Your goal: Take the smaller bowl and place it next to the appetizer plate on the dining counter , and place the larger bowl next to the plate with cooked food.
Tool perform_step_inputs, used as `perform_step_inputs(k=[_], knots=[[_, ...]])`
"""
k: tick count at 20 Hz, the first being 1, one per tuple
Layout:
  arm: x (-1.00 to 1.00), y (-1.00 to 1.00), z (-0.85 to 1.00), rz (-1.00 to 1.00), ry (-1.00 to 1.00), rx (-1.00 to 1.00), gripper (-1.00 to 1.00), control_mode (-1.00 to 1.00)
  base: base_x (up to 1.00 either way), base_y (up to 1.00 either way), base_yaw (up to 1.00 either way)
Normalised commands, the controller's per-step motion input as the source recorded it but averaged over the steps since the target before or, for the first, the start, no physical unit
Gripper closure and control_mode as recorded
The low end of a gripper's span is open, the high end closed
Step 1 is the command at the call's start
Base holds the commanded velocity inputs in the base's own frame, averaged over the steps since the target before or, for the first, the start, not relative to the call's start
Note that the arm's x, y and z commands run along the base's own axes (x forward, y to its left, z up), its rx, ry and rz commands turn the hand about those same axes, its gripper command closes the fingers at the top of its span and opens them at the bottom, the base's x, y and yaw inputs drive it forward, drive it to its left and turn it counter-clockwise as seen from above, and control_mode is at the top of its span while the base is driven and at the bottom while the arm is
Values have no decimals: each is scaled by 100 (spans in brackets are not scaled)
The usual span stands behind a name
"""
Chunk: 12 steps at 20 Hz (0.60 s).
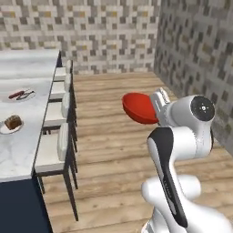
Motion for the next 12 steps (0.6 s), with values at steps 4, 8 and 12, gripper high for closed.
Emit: perform_step_inputs(k=[4, 8, 12], knots=[[0, 0, 0, 0, 0, 0, 100, 100, 89, -44, 51], [0, 0, 0, 0, 0, 0, 100, 100, 47, -22, 67], [0, 0, 0, 0, 0, 0, 100, 100, 4, -36, 63]])
